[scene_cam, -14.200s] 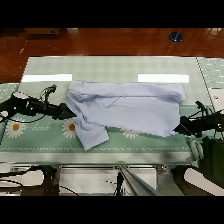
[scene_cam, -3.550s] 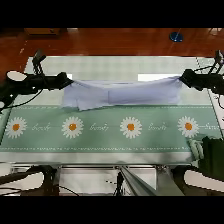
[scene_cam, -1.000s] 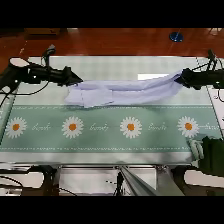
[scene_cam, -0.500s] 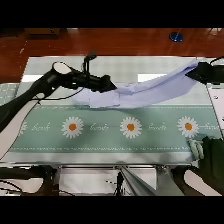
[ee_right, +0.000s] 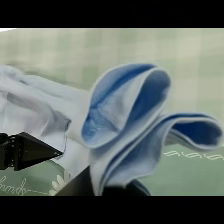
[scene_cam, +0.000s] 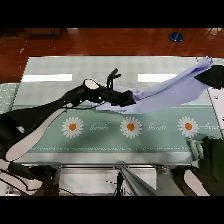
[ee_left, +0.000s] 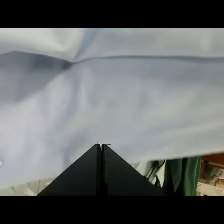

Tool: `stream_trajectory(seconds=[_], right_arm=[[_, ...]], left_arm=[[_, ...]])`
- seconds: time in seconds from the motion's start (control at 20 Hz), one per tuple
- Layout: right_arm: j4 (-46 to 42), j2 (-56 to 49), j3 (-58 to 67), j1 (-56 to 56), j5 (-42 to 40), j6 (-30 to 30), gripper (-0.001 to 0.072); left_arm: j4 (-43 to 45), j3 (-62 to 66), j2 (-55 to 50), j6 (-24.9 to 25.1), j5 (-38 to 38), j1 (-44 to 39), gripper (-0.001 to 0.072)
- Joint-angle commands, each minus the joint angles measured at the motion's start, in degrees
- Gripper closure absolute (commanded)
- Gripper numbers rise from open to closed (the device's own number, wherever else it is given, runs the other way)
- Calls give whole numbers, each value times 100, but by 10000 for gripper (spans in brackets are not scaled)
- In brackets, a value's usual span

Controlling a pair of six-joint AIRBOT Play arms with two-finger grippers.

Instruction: Fold the shirts.

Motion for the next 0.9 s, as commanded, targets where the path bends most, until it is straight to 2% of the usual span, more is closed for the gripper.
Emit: stream_trajectory(seconds=[0.0,0.4,0.5,0.65,0.85], right_arm=[[-31,234,4,-2,197,50,690],[-17,339,4,-2,186,46,690],[-50,339,4,-2,214,46,690],[-37,339,4,-2,251,52,690],[-28,332,-2,398,-68,131,690]], left_arm=[[-671,7,-323,136,197,-275,682],[-1084,916,-1091,105,229,-1062,683],[-1117,1134,-1191,105,243,-1032,685],[-986,1158,-962,151,-142,-492,687],[328,1158,140,284,-1113,780,687]])
